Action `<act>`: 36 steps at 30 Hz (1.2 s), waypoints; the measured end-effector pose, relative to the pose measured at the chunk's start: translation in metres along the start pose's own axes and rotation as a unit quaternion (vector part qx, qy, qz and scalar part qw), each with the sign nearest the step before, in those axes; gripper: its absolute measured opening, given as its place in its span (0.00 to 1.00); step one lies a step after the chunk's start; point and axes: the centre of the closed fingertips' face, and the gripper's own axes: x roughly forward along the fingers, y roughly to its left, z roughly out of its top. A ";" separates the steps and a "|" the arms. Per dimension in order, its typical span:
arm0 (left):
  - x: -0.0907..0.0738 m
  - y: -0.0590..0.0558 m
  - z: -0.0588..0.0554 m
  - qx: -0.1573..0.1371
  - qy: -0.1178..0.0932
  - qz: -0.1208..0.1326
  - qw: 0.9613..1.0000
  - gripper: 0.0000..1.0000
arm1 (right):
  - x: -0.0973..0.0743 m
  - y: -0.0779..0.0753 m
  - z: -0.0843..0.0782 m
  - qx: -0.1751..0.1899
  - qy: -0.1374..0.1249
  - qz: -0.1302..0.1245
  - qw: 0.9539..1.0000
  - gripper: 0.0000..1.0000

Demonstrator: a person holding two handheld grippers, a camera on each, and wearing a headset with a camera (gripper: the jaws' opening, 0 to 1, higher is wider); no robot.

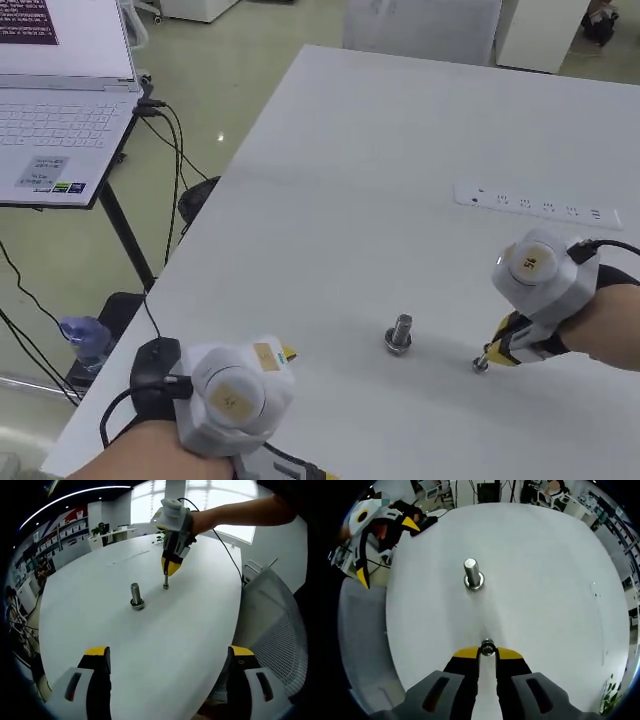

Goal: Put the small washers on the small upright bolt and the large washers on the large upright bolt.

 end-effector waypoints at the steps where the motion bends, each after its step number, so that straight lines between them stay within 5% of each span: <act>1: 0.000 0.000 -0.001 0.000 0.000 0.000 1.000 0.97 | 0.002 0.000 0.000 -0.002 0.002 0.000 1.000 0.12; 16: -0.001 -0.006 -0.008 -0.008 0.008 -0.005 1.000 0.96 | 0.027 0.003 -0.009 -0.014 0.020 0.002 1.000 0.13; 36: -0.001 -0.010 -0.011 -0.011 0.010 -0.010 1.000 0.93 | 0.030 0.000 -0.011 -0.013 0.022 -0.004 1.000 0.13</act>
